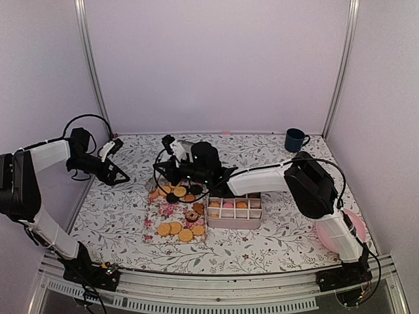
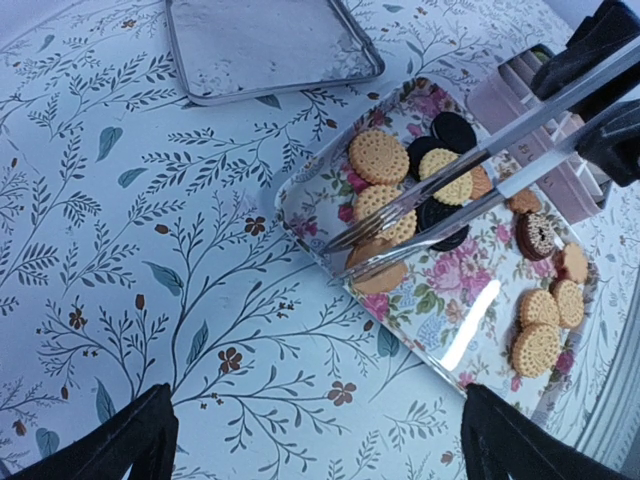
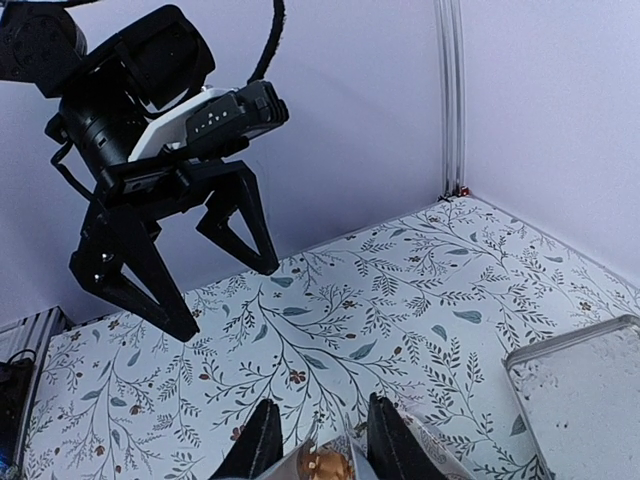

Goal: Pack the cookies
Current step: Pick up the fake cookies from the plate, then place the fake cookies in the empty pocket of the box.

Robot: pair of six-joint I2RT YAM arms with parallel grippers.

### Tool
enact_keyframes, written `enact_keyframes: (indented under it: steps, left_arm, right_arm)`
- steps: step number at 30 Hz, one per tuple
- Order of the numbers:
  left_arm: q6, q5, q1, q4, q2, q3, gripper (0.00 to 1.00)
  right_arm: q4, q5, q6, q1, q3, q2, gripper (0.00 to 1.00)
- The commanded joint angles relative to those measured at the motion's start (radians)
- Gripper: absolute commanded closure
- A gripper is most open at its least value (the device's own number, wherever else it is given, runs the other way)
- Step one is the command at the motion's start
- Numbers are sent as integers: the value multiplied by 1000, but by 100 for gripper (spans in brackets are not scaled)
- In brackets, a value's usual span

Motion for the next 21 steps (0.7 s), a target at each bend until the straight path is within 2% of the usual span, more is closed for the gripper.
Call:
enact_keyframes:
  steps: [1,6,11,21]
  left_arm:
    - [8,10,10,-12,-24,1,1]
    - [7,10,11,-11,-28,1,1]
    - [7,13,11,-11,-28,4,1]
    - [-1,26,11,-19,-20,24,1]
  right_arm:
    - [-1,-1,11,2,-28,-56,77]
    - [-1,6,5,7,-37,-107,82]
    - [15,13,18,7,-64,-168,100]
    - [47,25,28,7,-216,-335,100]
